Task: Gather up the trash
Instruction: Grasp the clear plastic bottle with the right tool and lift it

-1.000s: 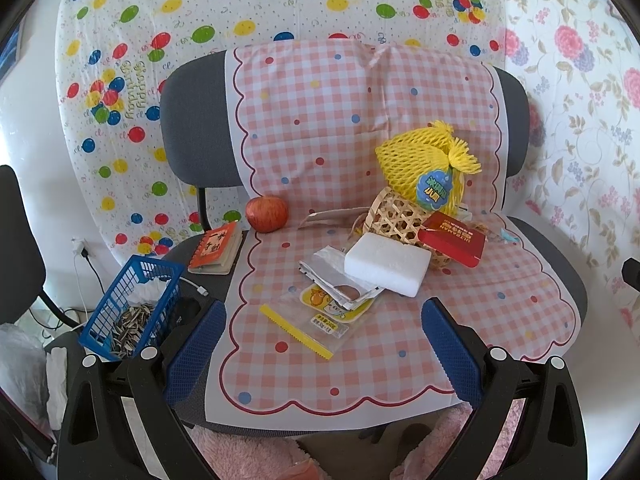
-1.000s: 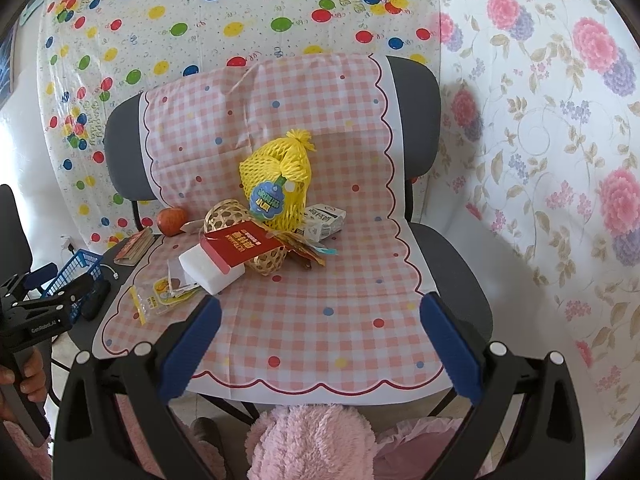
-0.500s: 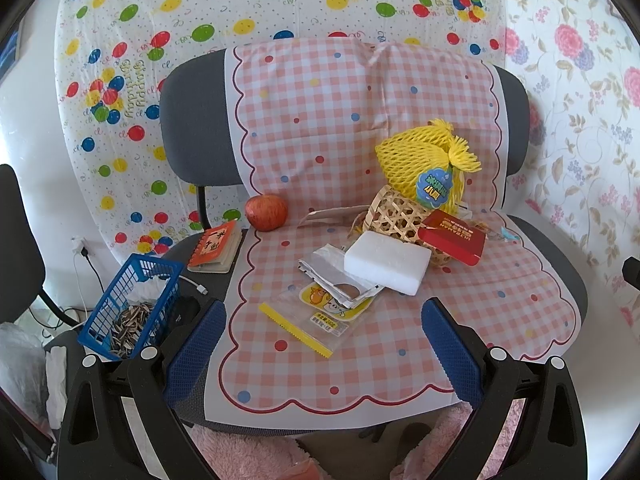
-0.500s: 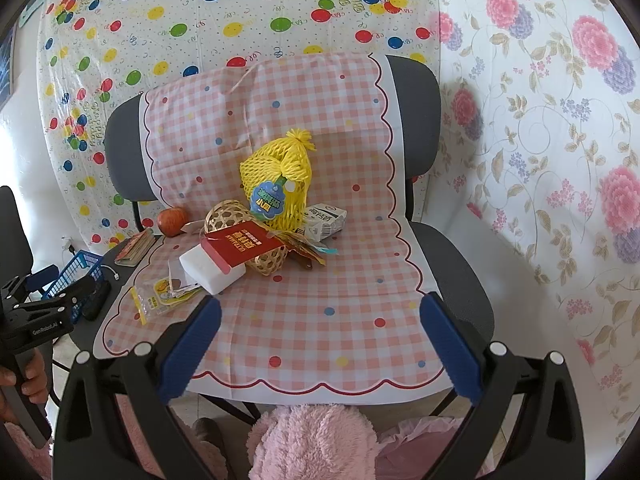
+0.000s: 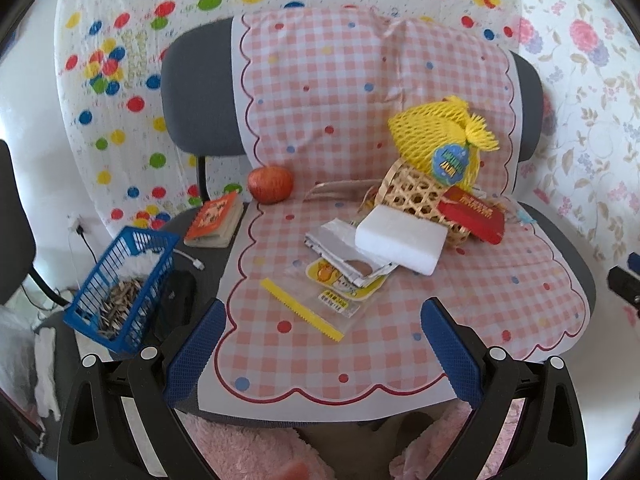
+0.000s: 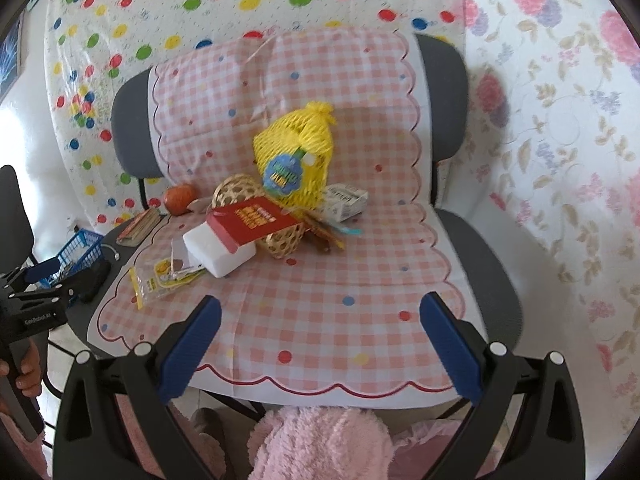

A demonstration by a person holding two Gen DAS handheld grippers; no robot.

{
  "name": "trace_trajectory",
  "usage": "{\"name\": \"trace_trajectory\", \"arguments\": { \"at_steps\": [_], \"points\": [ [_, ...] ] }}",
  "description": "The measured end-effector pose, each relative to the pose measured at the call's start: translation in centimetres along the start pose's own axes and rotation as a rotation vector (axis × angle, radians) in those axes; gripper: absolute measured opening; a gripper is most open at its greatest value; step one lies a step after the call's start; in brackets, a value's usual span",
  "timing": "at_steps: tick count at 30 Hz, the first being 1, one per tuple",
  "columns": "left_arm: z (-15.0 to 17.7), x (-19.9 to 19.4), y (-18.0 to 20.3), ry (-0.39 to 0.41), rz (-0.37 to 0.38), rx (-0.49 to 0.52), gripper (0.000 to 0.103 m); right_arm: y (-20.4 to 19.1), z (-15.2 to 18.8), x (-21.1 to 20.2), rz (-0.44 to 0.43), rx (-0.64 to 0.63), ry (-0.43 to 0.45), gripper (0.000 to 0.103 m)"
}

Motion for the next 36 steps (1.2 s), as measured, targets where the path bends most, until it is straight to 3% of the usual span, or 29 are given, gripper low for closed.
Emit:
{"name": "trace_trajectory", "arguments": {
  "at_steps": [1,6,9,12,17,21,24,29,36],
  "points": [
    [-1.3,0.6,-0.3,-0.011,-0.004,0.0,0.096,-0.1,0.4,0.5,-0.007,0.002,-0.029,0.097],
    [-0.8,2.2,-0.8,-0.024,0.001,-0.004,0.096,-0.8,-1.1,3.6,0.008,-0.102,0.05,0.097],
    [-0.9,3.3,-1.2,-0.044,0.006,-0.021,0.096,-0.6,-1.7,6.1,0.049,-0.159,0.035,0.097],
    [-1.0,4.3,-1.3,-0.055,0.006,-0.033,0.096,-0.8,-2.3,8.3,0.034,-0.19,0.008,0.097],
    [-1.4,5.4,-0.9,-0.055,0.028,-0.037,0.096,0.5,-3.0,9.4,0.048,-0.196,0.008,0.096],
    [-2.0,6.1,-0.6,0.006,0.0,-0.046,0.096,2.8,-3.4,10.0,0.053,-0.189,-0.009,0.073],
    [-2.0,7.1,0.8,-0.023,0.022,-0.014,0.096,3.8,-3.5,11.0,0.036,-0.212,-0.032,0.057],
    [-1.6,8.4,2.9,-0.072,0.063,0.054,0.096,3.6,-4.5,13.3,0.015,-0.309,-0.047,0.051],
    [-1.9,8.2,3.6,-0.055,0.064,0.081,0.096,2.2,-5.1,16.2,-0.015,-0.41,-0.114,0.014]
  ]
}}
Point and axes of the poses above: each gripper's, at about its wrist camera, not at the fingertips, and x roughly the way its jaws point, y to its right, z to its underside, the point moved 9 cm from there along x, roughly the way its jaws point, and after that the axes turned 9 degrees about -z, right-handed, at the moved point
